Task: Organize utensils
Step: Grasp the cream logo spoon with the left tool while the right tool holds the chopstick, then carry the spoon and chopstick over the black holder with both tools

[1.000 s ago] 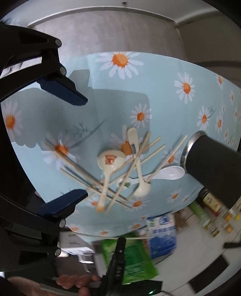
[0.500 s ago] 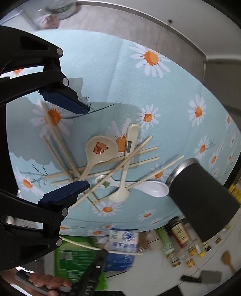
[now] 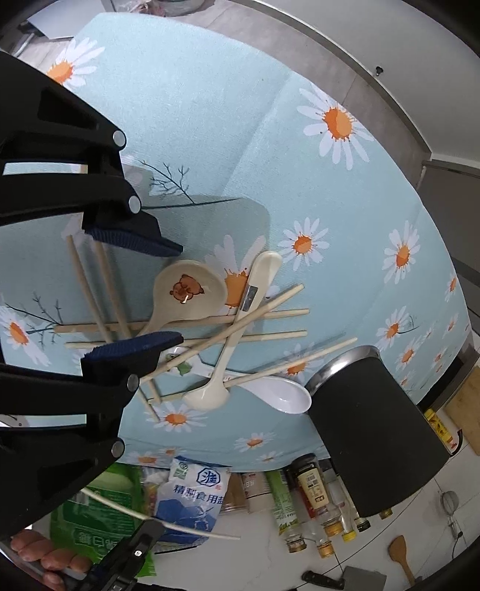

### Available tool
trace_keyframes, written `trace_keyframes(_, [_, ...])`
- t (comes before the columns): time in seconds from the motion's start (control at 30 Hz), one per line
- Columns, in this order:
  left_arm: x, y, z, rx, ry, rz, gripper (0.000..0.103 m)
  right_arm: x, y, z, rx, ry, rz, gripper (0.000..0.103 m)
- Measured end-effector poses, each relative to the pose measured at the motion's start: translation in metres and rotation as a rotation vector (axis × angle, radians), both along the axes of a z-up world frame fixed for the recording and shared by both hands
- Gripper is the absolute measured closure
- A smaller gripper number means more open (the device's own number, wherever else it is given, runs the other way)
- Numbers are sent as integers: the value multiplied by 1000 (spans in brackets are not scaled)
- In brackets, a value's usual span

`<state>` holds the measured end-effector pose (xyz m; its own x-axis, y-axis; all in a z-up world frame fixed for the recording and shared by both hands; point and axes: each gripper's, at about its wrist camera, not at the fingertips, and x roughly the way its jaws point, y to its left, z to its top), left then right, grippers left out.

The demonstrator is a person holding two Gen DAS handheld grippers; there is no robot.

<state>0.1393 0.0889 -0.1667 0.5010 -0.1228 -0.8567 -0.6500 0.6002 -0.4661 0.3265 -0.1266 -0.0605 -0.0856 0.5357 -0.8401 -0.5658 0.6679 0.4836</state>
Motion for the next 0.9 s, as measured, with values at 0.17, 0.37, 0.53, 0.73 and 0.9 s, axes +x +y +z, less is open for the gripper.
trace_keyframes(0.17, [2,4,-1,8,-5,33,77,0,1,1,13,19,20,97])
trace_keyframes(0.37, [3,5,-5,7,1,33,97,1,6,1,15,20,29,97])
trace_keyframes(0.53, [1,11,-7,-6,-22,55,99,1,9,0,5,16,27,97])
trace_keyframes(0.73, [1,17,0,-2,-52,34,100,-1,18,1,-1,0,26,98])
trace_keyframes(0.9, [3,23,16,20,-85,-18,100,-4,31,1,-1,-9,10,97])
